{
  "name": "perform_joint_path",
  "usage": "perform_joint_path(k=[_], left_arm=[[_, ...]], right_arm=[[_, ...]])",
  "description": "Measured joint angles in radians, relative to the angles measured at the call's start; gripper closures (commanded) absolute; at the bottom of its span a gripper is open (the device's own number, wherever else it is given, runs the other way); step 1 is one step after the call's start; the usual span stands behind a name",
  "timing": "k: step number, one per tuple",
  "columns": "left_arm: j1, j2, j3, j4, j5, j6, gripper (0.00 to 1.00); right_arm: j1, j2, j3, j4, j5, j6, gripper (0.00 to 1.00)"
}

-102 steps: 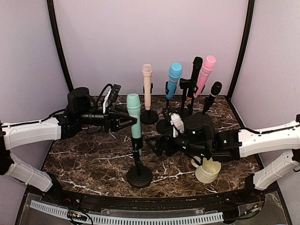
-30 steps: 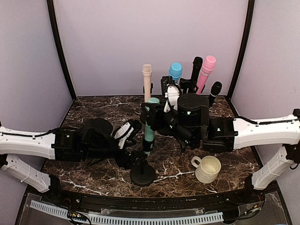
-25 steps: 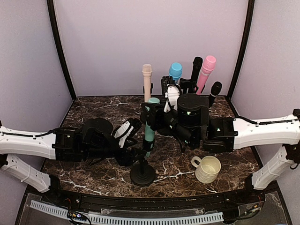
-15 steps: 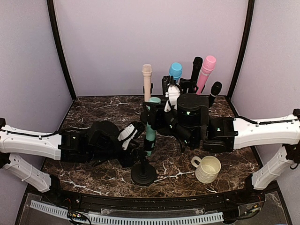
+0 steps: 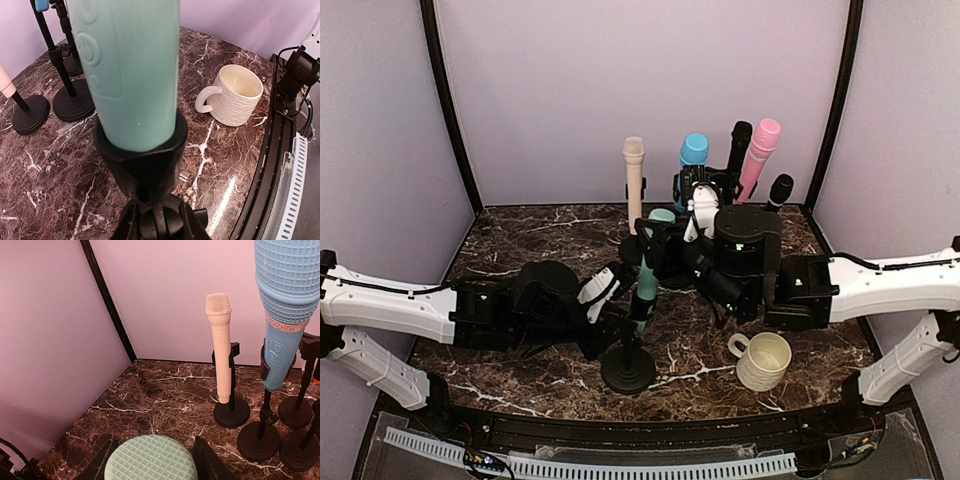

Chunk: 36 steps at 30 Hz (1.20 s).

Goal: Remove the microphone from the stand
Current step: Hold the microphone stand at the center of the board, then remove the microphone from the microphone stand.

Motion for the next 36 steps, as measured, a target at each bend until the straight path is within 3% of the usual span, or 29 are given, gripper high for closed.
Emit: perform_joint_path(k=[6,23,36], left_arm=[[0.000,0.007,0.004,0.006,0.000,0.011,1.00],[0.012,0.127,0.114,0.018,0.031,0.079,1.00],[0.032,0.230,0.225,-0.013,0.058,0.086,1.00]], right_arm=[[-0.031,-0.058,-0.088,0.072,-0.080,0.004,0.91],[-0.238,-0.277,-0.372,0.293,-0.512,-0.045,0.95],[-0.311,-0.317,-0.353,0.190,-0.515,-0.017,0.96]])
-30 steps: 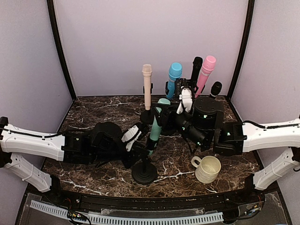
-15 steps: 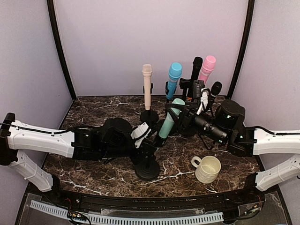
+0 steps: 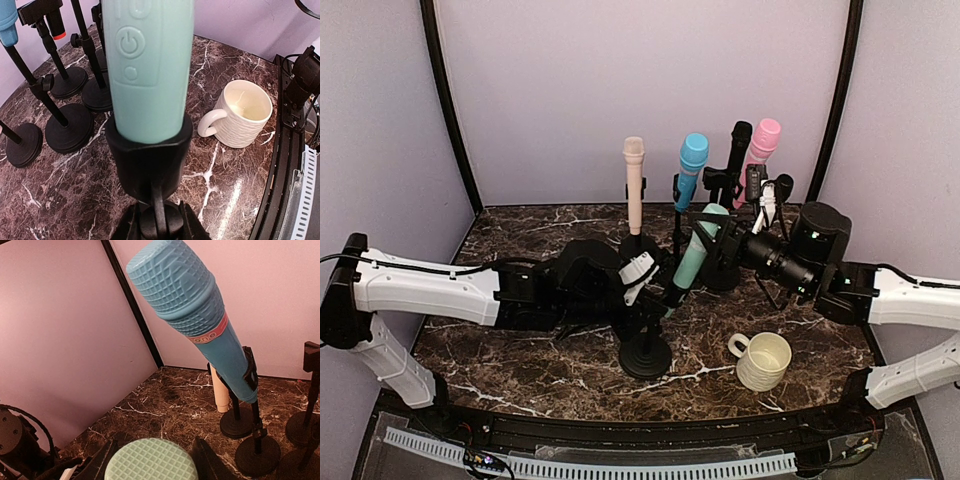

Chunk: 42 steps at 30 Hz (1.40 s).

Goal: Remove the microphone from the stand
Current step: Remove the microphone from the microphone stand.

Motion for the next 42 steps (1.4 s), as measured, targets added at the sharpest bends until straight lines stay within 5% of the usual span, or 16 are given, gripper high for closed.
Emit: perform_joint_path(k=[42], left_arm=[[0.038,-0.011,-0.031,0.056,0.187,0.055,1.00]], right_arm=[[-0.014,-0.155,0.000,-0.210,-0.068,0.019,0.97]])
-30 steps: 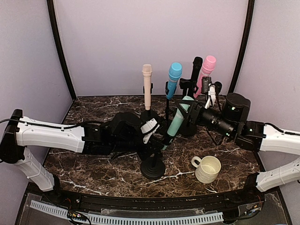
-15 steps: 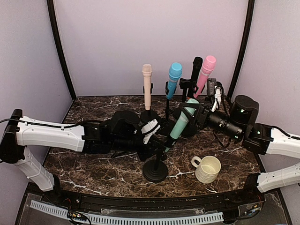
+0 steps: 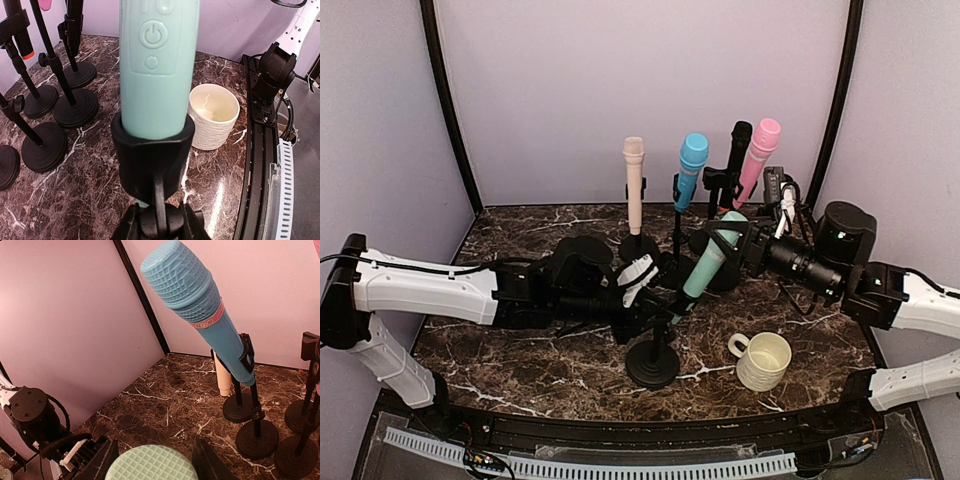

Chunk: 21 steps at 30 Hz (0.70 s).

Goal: Remove the microphone from the stand
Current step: Remove the microphone from the microphone stand.

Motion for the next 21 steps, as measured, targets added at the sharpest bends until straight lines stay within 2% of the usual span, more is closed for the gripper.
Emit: perform_joint_path(k=[6,21], left_arm=[[0.008,-0.013,-0.031,0.037,-0.002,0.000,1.00],[0.014,-0.019,-0.085,0.122,-0.010,0.001,1.00]], right_arm=[[0.003,0.040,0.065,-0.090,0.064,0.062,0.97],[0.012,0.080,0.123,-0.166,0.172,0.135,0.97]])
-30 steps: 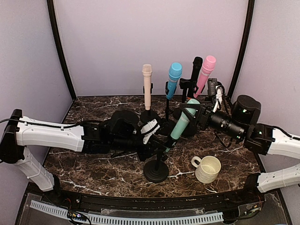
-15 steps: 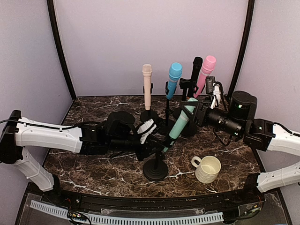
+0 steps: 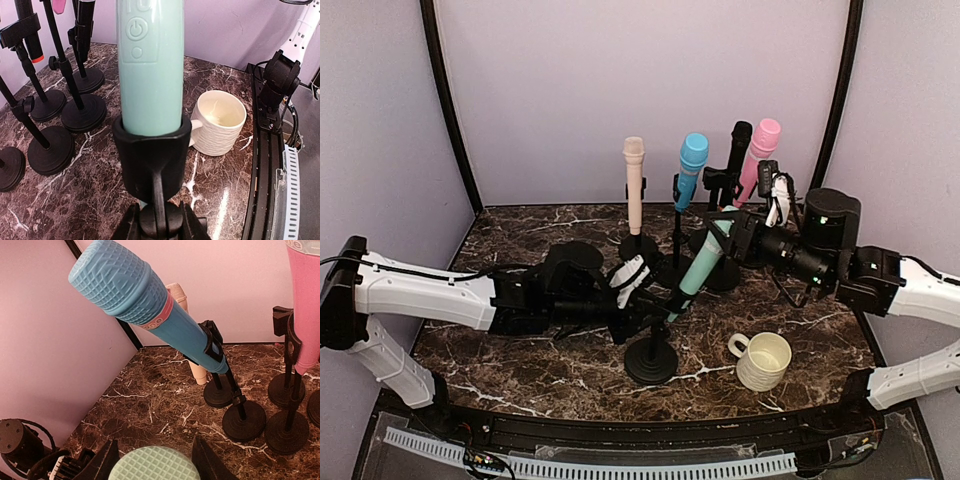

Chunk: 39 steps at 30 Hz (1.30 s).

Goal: Remove the microphone from the stand
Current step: Remove the microphone from the microphone stand.

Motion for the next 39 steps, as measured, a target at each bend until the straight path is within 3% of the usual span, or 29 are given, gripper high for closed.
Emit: perform_joint_path(k=[19,29,35,39], left_arm=[[0.002,-0.018,-0.056,0.050,-0.018,0.001,1.00],[0.002,-0.056,-0.077,0.013,-0.024,0.000,0.99],[0.002,-0.056,-0.060,-0.010,-0.030,-0.006,0.41],[0.005,-0.048,-0.043,-0.153,-0.064,-0.012,0.20]], right_arm=[[0.000,0.013,0.032,-0.017,0.045,-0.007,0.97],[-0.051,-0.038,0.095,0.056,0.289,-0.135,0.97],[-0.051,-0.058,0.084,0.040,0.268,-0.164,0.97],[-0.051,-0.114,0.061,0.009,0.224,-0.164,0.97]])
